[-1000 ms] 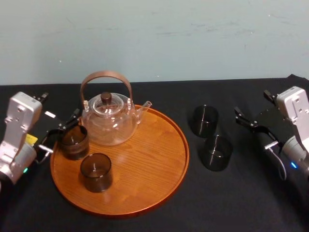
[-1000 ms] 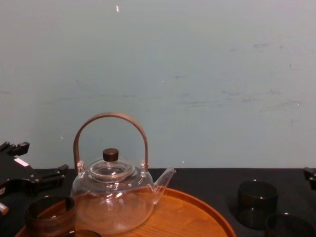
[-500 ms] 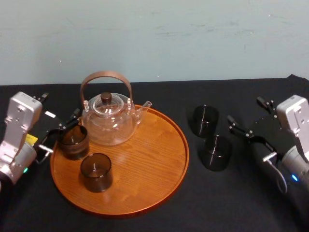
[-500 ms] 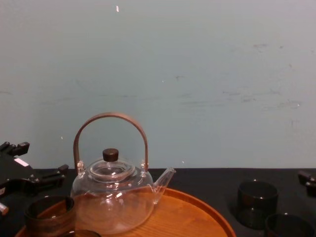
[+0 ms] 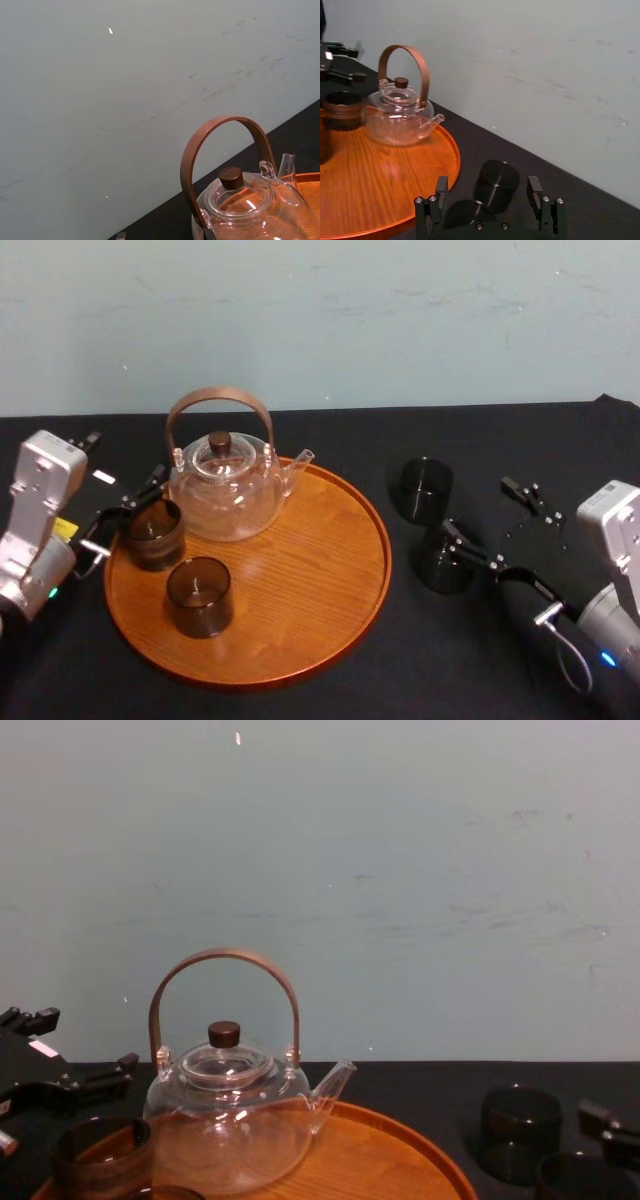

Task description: Pick up the glass from the table and place it on the tray.

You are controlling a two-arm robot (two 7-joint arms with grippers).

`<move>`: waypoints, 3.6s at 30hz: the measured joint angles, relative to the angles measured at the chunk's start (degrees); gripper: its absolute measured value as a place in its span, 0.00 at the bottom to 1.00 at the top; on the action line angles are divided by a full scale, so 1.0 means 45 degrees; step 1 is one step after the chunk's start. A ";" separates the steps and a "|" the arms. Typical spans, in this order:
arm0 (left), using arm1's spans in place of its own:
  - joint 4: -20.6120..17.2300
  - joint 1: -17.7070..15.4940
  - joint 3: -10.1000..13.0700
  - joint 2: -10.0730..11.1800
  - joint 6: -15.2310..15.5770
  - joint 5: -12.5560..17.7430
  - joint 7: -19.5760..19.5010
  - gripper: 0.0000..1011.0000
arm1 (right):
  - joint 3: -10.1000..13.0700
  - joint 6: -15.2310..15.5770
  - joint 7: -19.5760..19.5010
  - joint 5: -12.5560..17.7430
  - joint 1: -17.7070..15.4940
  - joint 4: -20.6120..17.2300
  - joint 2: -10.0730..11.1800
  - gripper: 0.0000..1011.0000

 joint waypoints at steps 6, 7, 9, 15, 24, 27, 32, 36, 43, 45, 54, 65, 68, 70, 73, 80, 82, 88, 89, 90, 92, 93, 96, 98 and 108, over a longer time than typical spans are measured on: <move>0.0000 0.0000 0.0000 0.0000 0.0000 0.0000 0.0000 0.99 | 0.0246 0.0074 0.0450 0.0482 -0.0317 -0.0030 -0.0105 0.99; 0.0000 0.0000 0.0000 0.0000 0.0000 0.0000 0.0000 0.99 | 0.0295 0.0100 0.0522 0.0582 -0.0352 -0.0021 -0.0120 0.99; -0.0001 0.0000 0.0001 0.0000 0.0000 0.0000 0.0000 0.99 | 0.0390 0.0167 0.0679 0.0801 -0.0418 0.0003 -0.0142 0.99; 0.0000 0.0000 0.0000 0.0000 0.0000 0.0000 0.0000 0.99 | 0.0699 0.0474 0.0903 0.1070 -0.0609 0.0118 -0.0232 0.99; 0.0000 0.0000 0.0000 0.0000 0.0000 0.0000 0.0000 0.99 | 0.0917 0.0752 0.1187 0.1113 -0.0758 0.0432 -0.0460 0.99; 0.0000 0.0000 0.0000 0.0000 0.0000 0.0000 0.0000 0.99 | 0.0920 0.0760 0.1336 0.1051 -0.0729 0.0600 -0.0591 0.99; 0.0000 0.0000 0.0000 0.0000 0.0000 0.0000 0.0000 0.99 | 0.0861 0.0764 0.1593 0.0842 -0.0638 0.0883 -0.0788 0.99; 0.0000 0.0000 0.0001 0.0000 0.0000 0.0000 0.0000 0.99 | 0.0860 0.0752 0.1751 0.0752 -0.0590 0.1070 -0.0950 0.99; 0.0000 0.0000 0.0000 0.0000 0.0000 0.0000 0.0000 0.99 | 0.0914 0.0749 0.2059 0.0643 -0.0438 0.1522 -0.1279 0.99; 0.0000 0.0000 0.0000 0.0000 0.0000 0.0000 0.0000 0.99 | 0.0927 0.0757 0.2115 0.0611 -0.0404 0.1590 -0.1341 0.99; 0.0000 0.0000 0.0000 0.0000 0.0000 0.0000 0.0000 0.99 | 0.1040 0.0817 0.2493 0.0477 -0.0152 0.2019 -0.1693 0.99; -0.0001 0.0000 0.0000 0.0000 0.0000 0.0000 0.0000 0.99 | 0.1138 0.0850 0.2851 0.0208 0.0306 0.2621 -0.2162 0.99; 0.0000 0.0000 0.0000 0.0000 0.0000 0.0000 0.0000 0.99 | 0.1150 0.0892 0.2944 0.0136 0.0488 0.2870 -0.2319 0.99; 0.0000 0.0000 0.0001 0.0000 0.0000 0.0000 0.0000 0.99 | 0.1153 0.0913 0.3040 0.0070 0.0636 0.3052 -0.2432 0.99; 0.0000 0.0000 0.0001 0.0000 0.0000 0.0000 0.0000 0.99 | 0.1155 0.0934 0.3135 0.0018 0.0754 0.3205 -0.2534 0.99; 0.0000 0.0000 0.0000 0.0000 0.0000 0.0000 0.0000 0.99 | 0.1157 0.0947 0.3525 -0.0134 0.1140 0.3765 -0.2861 0.99; 0.0000 0.0000 0.0000 0.0000 0.0000 0.0000 0.0000 0.99 | 0.1157 0.0947 0.3596 -0.0156 0.1223 0.3895 -0.2926 0.99; 0.0000 0.0000 0.0000 0.0000 0.0000 0.0000 0.0000 0.99 | 0.1149 0.0863 0.3873 -0.0192 0.1444 0.4254 -0.3091 0.99; 0.0000 0.0000 0.0000 0.0000 0.0000 0.0000 0.0000 0.99 | 0.1146 0.0813 0.3936 -0.0191 0.1478 0.4316 -0.3120 0.99; -0.0001 -0.0001 0.0001 0.0001 0.0000 0.0000 0.0000 0.99 | 0.1145 0.0810 0.3941 -0.0191 0.1483 0.4322 -0.3124 0.99; 0.0000 0.0000 0.0001 0.0000 0.0000 0.0000 0.0000 0.99 | 0.1142 0.0809 0.3941 -0.0191 0.1479 0.4322 -0.3120 0.99; 0.0000 0.0000 0.0001 0.0001 0.0000 0.0000 0.0000 0.99 | 0.1142 0.0808 0.3939 -0.0190 0.1477 0.4322 -0.3118 0.99; 0.0000 0.0000 0.0001 0.0000 0.0000 0.0000 0.0000 0.99 | 0.1140 0.0808 0.3931 -0.0189 0.1471 0.4314 -0.3115 0.99; 0.0000 0.0000 0.0000 0.0000 0.0000 0.0000 0.0000 0.99 | 0.1140 0.0808 0.3926 -0.0189 0.1468 0.4304 -0.3113 0.99; 0.0000 0.0000 0.0000 0.0000 0.0000 0.0000 0.0000 0.99 | 0.1140 0.0808 0.3897 -0.0183 0.1458 0.4278 -0.3103 0.99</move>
